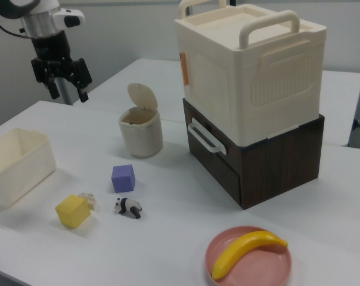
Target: Open the trash can
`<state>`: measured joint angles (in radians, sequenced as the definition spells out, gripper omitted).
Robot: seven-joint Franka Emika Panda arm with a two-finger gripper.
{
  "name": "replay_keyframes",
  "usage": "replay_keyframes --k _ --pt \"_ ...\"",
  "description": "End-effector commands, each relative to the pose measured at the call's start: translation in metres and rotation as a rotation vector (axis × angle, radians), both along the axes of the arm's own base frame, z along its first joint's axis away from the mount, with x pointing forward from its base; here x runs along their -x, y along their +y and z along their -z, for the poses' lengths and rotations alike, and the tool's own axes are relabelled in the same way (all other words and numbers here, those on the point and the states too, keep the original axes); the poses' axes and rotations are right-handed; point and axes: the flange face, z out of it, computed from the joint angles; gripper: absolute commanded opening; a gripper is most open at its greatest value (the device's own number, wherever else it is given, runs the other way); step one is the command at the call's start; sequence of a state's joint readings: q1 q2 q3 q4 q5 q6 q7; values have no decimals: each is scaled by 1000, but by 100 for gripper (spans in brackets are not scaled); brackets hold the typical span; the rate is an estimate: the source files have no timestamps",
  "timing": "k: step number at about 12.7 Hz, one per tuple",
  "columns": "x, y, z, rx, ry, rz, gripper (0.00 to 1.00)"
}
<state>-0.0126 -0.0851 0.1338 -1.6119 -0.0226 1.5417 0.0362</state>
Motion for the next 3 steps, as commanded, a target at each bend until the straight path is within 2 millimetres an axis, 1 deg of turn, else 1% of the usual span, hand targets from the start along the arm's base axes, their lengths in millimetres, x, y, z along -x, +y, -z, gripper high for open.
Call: replay_keyframes --k 1,3 --pt "4 1 0 -14 -4 27 100" --pt "4 3 0 -14 -4 23 100"
